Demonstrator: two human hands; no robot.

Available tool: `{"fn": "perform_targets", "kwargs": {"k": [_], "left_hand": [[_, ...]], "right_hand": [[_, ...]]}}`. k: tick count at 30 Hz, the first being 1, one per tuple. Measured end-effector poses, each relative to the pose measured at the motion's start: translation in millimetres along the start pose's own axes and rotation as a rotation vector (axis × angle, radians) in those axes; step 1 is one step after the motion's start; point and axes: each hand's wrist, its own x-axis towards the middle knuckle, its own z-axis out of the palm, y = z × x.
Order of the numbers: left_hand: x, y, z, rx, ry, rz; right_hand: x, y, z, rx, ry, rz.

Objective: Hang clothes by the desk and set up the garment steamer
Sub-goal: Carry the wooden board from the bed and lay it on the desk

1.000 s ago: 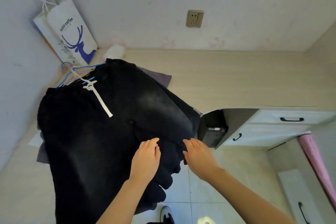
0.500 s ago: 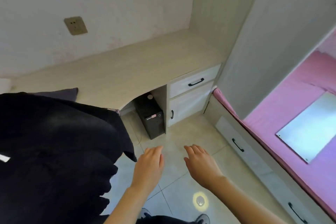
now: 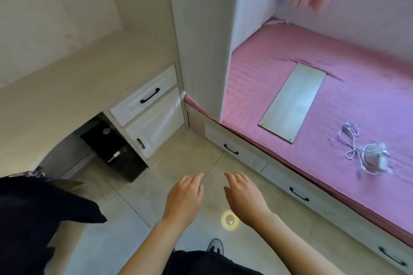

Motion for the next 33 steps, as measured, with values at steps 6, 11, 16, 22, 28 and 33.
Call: {"fn": "perform_targets", "kwargs": {"k": [6,11,16,22,28,33], "left_hand": [[44,55,28,0.070,-0.054,0.178],[94,94,48,0.101,-0.094,0.277],[159,124,75,0.133,-0.135,0.371],[256,165,96,0.127,-0.174,0.465],[347,212,115,0.140,-0.190,0.519],[397,238,128,0.128,-0.217,0.540]], "right_hand": [[-12,69,-5,-0.035,0.046,0.173],[-8,122,-19,-0.086,0.067,0.291],[18,175,-30,-0.098,0.074,0.387],[74,245,-47,-0.093,0.046,0.464],[130,308,-70,-0.061,0.112,0.468],[155,357,-89,-0.063,0.138,0.515]]}}
